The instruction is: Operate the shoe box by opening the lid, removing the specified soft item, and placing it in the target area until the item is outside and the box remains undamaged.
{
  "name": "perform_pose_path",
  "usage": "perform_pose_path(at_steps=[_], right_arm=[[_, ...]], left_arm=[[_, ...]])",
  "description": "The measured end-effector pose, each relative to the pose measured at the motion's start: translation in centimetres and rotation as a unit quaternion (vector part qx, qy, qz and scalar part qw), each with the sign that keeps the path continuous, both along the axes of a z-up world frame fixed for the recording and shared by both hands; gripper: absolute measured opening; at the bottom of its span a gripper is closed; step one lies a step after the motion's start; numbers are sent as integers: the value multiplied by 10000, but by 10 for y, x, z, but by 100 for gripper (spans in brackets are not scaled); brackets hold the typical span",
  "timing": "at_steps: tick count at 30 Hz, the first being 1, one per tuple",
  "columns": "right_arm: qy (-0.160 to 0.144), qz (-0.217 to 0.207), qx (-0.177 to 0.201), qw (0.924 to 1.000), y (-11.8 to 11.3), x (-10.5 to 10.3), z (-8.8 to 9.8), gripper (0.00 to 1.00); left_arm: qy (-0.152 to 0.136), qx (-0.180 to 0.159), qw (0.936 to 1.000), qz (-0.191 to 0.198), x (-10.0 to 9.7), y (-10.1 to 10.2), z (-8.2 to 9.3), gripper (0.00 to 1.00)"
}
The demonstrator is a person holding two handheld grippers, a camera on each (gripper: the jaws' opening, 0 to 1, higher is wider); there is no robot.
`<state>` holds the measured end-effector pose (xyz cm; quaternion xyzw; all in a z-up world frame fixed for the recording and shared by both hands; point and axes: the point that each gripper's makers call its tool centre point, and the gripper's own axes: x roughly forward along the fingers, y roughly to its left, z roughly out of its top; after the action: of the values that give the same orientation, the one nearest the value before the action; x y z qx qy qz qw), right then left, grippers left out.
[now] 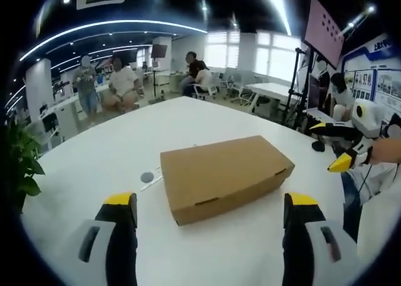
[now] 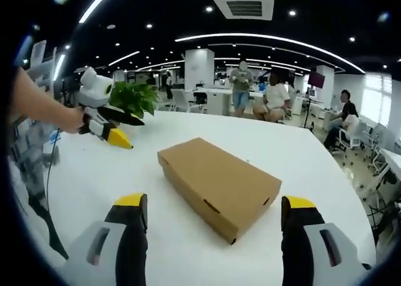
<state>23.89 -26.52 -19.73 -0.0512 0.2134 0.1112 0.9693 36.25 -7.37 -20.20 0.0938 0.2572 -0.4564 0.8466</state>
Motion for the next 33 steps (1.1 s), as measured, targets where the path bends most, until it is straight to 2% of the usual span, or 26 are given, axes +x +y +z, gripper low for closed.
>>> perform_pose_path(at_steps=[3, 6, 12, 17, 20, 25, 29, 33], right_arm=[[172, 6, -142, 9998, -2, -3, -11, 89], [363, 89, -294, 9989, -4, -6, -20, 78], [376, 19, -217, 9991, -6, -5, -21, 79], [530, 5, -205, 9984, -8, -14, -25, 74], [544, -67, -216, 9983, -12, -16, -28, 74], [432, -354, 3, 9984, -19, -11, -27, 82], [344, -384, 33, 9987, -19, -4, -24, 87], [341, -396, -74, 9986, -20, 6, -34, 89]], left_arm=[[19, 78, 10000, -9, -1, 0, -5, 99], [67, 161, 9998, -63, -3, -3, -13, 99], [91, 308, 9994, -146, -3, -6, -24, 99], [129, 419, 9987, -242, -3, -10, -37, 99], [155, 431, 9987, -240, -2, -12, -42, 99], [206, 511, 9979, -354, -1, -14, -51, 99], [234, 381, 9986, -266, 4, -16, -51, 99], [197, 267, 9993, -198, 7, -18, -50, 99]])
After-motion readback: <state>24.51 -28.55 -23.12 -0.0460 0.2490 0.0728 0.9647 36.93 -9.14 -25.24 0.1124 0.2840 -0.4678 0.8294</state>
